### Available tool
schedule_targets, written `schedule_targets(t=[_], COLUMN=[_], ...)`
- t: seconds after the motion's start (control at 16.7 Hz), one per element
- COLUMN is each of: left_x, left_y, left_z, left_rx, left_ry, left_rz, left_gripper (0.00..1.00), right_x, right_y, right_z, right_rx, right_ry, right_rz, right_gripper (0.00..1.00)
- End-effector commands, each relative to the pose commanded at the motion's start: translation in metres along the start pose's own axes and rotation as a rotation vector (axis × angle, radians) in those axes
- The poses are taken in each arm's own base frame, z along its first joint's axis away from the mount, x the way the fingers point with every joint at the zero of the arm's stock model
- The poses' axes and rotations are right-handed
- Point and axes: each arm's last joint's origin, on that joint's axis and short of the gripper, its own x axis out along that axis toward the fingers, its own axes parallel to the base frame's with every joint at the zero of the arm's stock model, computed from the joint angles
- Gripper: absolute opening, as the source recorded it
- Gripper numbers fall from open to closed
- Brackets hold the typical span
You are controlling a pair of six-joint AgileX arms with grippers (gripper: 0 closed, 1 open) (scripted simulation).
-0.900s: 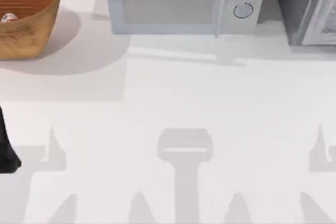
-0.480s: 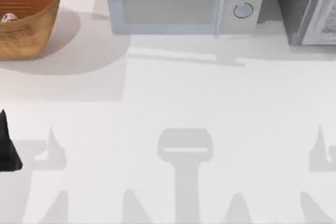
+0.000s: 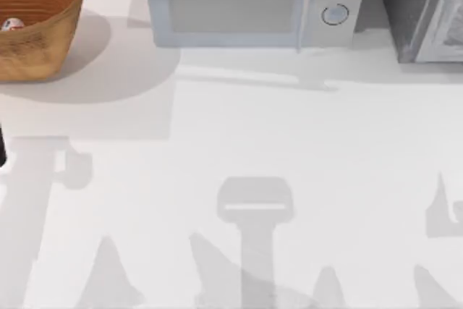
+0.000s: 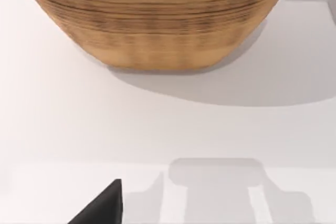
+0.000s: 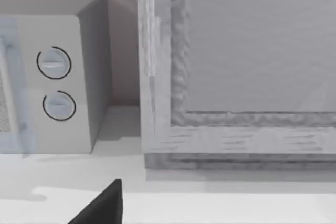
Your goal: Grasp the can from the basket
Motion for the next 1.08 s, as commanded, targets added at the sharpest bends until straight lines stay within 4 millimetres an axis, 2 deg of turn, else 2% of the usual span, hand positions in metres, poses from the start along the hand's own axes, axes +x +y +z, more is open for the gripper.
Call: schedule_targets(t=[0.18, 0.3, 0.48, 0.6, 0.72, 0.84, 1.08], left_x=[0.023, 0.048, 0.097, 0.136, 0.177, 0.218, 0.289], left_y=[0.007, 0.014, 0.025, 0.032, 0.04, 0.047, 0.058], left_z=[0.056, 0.092, 0.136, 0.156, 0.167, 0.168, 0.151], left_rx=[0.001, -0.001, -0.007, -0.013, -0.019, -0.026, -0.039], left_ry=[0.129, 0.208, 0.319, 0.389, 0.456, 0.52, 0.639], left_rz=[-0.001, -0.009, -0.028, -0.045, -0.064, -0.083, -0.115], left_gripper=[1.0, 1.0, 1.0, 1.0, 1.0, 1.0, 1.0], right_x=[0.0, 0.0, 0.0, 0.0, 0.0, 0.0, 0.0], right_y=[0.0, 0.0, 0.0, 0.0, 0.0, 0.0, 0.0], right_z=[0.0, 0.0, 0.0, 0.0, 0.0, 0.0, 0.0], right_rx=[0.0, 0.0, 0.0, 0.0, 0.0, 0.0, 0.0], right_ry=[0.0, 0.0, 0.0, 0.0, 0.0, 0.0, 0.0], right_rz=[0.0, 0.0, 0.0, 0.0, 0.0, 0.0, 0.0], right_gripper=[1.0, 1.0, 1.0, 1.0, 1.0, 1.0, 1.0])
